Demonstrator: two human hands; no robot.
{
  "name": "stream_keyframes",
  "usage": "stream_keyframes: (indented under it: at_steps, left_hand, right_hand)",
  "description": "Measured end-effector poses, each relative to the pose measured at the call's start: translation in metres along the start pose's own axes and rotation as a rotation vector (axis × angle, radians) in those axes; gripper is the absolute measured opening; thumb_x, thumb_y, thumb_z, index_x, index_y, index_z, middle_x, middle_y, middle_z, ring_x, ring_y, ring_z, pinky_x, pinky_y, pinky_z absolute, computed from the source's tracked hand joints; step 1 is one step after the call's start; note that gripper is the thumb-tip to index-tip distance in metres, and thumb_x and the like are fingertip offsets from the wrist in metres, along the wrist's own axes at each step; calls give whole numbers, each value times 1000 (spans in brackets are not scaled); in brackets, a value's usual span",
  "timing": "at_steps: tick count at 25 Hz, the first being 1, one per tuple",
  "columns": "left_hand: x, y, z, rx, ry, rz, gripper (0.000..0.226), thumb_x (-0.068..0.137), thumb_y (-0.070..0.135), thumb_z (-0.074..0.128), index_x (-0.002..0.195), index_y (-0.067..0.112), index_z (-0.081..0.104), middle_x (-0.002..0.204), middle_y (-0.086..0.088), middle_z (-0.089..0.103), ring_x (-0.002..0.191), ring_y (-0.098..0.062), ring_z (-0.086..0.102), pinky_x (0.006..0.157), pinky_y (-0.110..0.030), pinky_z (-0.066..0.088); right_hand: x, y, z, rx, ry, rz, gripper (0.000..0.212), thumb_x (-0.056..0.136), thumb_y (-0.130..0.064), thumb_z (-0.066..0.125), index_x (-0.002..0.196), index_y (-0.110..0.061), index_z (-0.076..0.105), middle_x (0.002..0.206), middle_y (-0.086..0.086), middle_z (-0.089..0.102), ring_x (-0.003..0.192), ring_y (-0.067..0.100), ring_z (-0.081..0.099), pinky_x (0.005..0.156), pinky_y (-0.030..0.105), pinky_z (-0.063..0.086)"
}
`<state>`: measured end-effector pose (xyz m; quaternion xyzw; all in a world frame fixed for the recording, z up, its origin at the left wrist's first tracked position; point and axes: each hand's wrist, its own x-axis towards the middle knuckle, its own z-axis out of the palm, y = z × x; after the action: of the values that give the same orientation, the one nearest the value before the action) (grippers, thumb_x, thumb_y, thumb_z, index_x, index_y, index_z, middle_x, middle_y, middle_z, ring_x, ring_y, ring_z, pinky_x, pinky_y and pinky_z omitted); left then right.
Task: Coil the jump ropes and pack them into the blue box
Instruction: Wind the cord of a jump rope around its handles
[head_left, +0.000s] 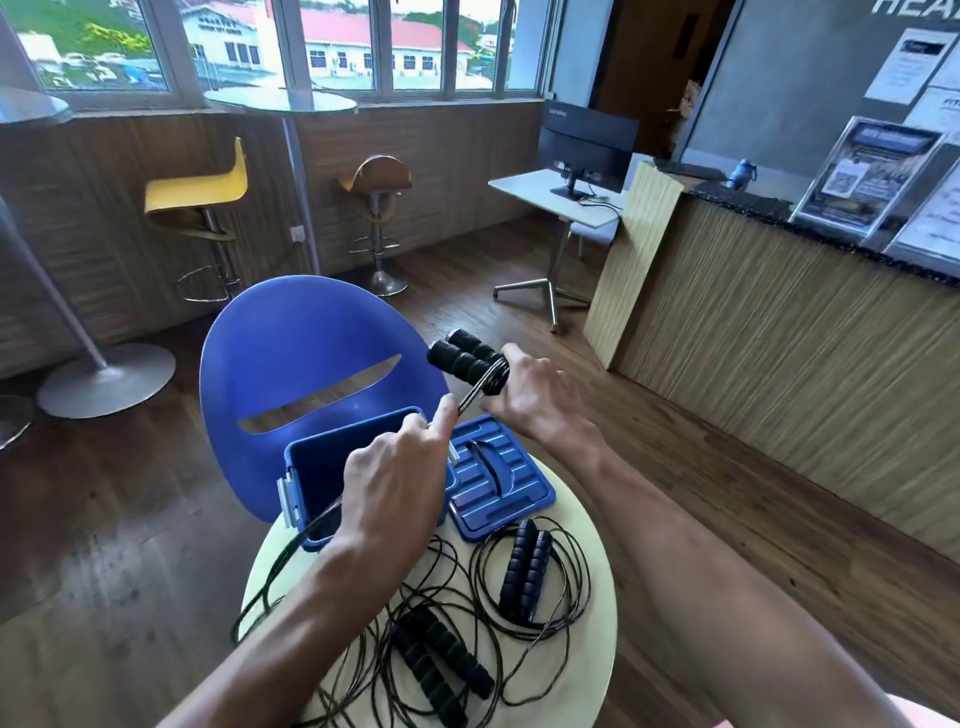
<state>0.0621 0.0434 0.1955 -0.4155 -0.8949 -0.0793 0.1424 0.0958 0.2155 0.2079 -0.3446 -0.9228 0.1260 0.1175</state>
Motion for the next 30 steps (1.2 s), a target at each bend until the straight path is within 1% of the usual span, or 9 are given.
stream_keyframes:
  at_steps: [3, 6, 8, 12, 14, 18, 22, 27, 30]
  left_hand:
    - [-9, -10, 27, -213, 111, 33, 59, 88, 15, 67, 142, 25, 45, 76, 3, 64, 68, -20, 62, 50, -29, 35]
    - [-7, -16, 48, -918, -51, -97, 42, 100, 45, 35, 132, 29, 56, 73, 6, 60, 64, -6, 52, 61, -21, 39]
    - [-1, -25, 54, -1241, -200, -129, 41, 97, 45, 35, 117, 28, 67, 67, 5, 52, 56, -4, 40, 56, -17, 33]
    - [4, -40, 47, -1584, -454, -115, 29, 99, 28, 48, 110, 16, 72, 77, -1, 59, 70, -16, 42, 67, -23, 39]
    - [6, -44, 44, -1560, -448, -68, 27, 98, 27, 50, 103, 15, 73, 76, -4, 63, 70, -17, 48, 73, -28, 43]
    - [12, -54, 60, -1114, -261, 91, 21, 94, 45, 55, 90, 33, 72, 79, 1, 73, 71, -30, 62, 74, -45, 53]
    - [26, -66, 70, -838, -110, 291, 41, 87, 64, 52, 99, 31, 72, 88, 5, 71, 77, -22, 65, 73, -41, 54]
    - [50, -71, 49, -899, -119, 328, 26, 83, 49, 67, 103, 33, 69, 98, 9, 67, 85, -11, 65, 72, -35, 53]
    - [64, -81, 38, -798, -100, 492, 29, 84, 49, 61, 91, 23, 73, 93, 6, 72, 88, -16, 67, 78, -42, 53]
  right_hand:
    - [6, 0, -6, 145, -25, 7, 40, 80, -39, 74, 113, -22, 58, 99, 5, 71, 91, 29, 67, 66, 30, 42]
    - [2, -1, -7, 255, -51, -44, 39, 76, -37, 76, 109, -24, 61, 94, 1, 71, 89, 25, 67, 74, 36, 54]
    - [1, -3, -7, 296, -55, -63, 38, 75, -36, 76, 109, -24, 62, 93, -1, 70, 89, 23, 66, 78, 38, 55]
    - [-1, 3, -7, 292, -56, -47, 39, 76, -36, 78, 110, -25, 63, 95, 0, 70, 88, 22, 65, 73, 33, 52]
    - [-1, 8, -8, 279, -50, -48, 39, 75, -37, 78, 109, -25, 63, 93, 0, 70, 86, 23, 65, 69, 29, 47]
    - [-9, 6, -9, 344, -157, -125, 38, 74, -31, 81, 108, -22, 66, 90, -1, 70, 80, 19, 65, 58, 25, 45]
    - [-22, -2, -9, 409, -351, -321, 39, 71, -32, 86, 102, -19, 65, 89, -2, 69, 80, 15, 65, 71, 33, 55]
    - [-36, -3, -15, 460, -392, -390, 49, 69, -60, 83, 94, -23, 62, 82, -1, 66, 74, 14, 62, 69, 34, 52]
    - [-42, -2, -22, 454, -404, -467, 41, 73, -56, 82, 88, -24, 61, 76, -1, 64, 67, 12, 58, 63, 30, 48]
